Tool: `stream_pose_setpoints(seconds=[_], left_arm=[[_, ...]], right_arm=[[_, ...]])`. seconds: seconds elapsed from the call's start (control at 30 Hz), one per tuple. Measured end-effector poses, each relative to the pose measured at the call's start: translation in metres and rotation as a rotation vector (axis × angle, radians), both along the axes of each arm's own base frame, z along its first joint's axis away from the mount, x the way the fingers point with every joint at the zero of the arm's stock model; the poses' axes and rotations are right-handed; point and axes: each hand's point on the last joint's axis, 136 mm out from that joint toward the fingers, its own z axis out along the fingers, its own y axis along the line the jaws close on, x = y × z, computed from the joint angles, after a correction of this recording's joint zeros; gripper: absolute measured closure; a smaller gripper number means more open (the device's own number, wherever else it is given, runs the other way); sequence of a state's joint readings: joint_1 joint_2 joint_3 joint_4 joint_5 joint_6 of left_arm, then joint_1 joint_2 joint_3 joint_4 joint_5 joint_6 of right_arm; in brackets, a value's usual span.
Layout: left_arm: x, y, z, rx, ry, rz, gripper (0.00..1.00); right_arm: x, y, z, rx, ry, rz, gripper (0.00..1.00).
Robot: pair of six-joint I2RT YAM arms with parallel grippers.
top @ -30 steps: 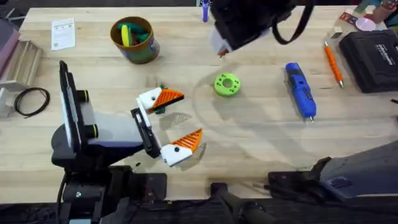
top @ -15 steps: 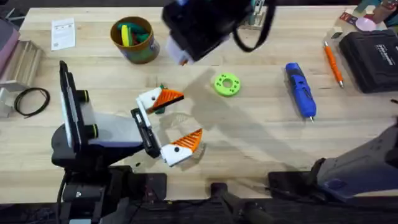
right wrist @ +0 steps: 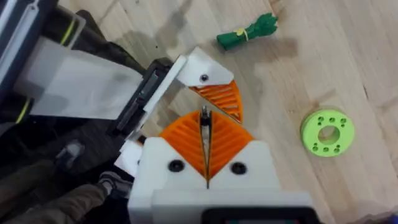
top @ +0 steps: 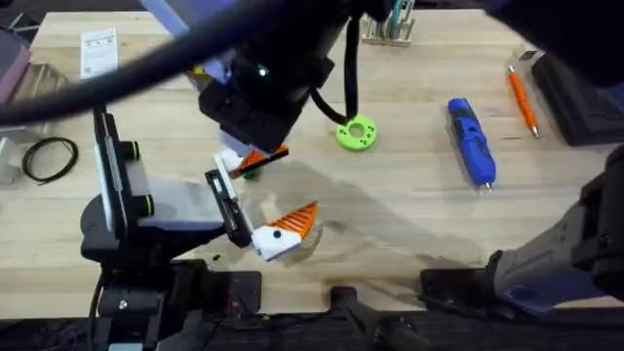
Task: Pick up the gripper from the table and insert it into the empty holder that is missing its gripper. Then pick up a screw, insert it into the mounting hole, and use the screwdriver to tighten it. Finally, clean up the table by picking up the vegetable and placing it into the bucket.
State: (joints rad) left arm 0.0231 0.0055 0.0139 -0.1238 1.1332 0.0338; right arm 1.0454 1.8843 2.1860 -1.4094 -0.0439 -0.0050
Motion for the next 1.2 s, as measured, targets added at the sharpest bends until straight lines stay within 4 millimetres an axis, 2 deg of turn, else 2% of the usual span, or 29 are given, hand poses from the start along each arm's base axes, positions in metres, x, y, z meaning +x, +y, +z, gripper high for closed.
stream_pose_setpoints(seconds=[0.23, 0.5, 1.0, 1.2], left_arm=[[0.000, 0.000, 0.000, 0.000, 0.000, 0.000, 0.015], [0.000, 0.000, 0.000, 0.000, 0.000, 0.000, 0.015], [0.000, 0.000, 0.000, 0.000, 0.000, 0.000, 0.015], [0.000, 0.000, 0.000, 0.000, 0.000, 0.000, 0.015]], right_arm=[[0.003, 0.006, -0.001, 0.010, -0.016, 0.029, 0.995], [0.009, 0.016, -0.013, 0.002, -0.013, 0.033, 0.995], [0.009, 0.017, -0.014, -0.002, -0.010, 0.033, 0.995], [0.010, 0.018, -0.021, -0.016, -0.001, 0.033, 0.995]])
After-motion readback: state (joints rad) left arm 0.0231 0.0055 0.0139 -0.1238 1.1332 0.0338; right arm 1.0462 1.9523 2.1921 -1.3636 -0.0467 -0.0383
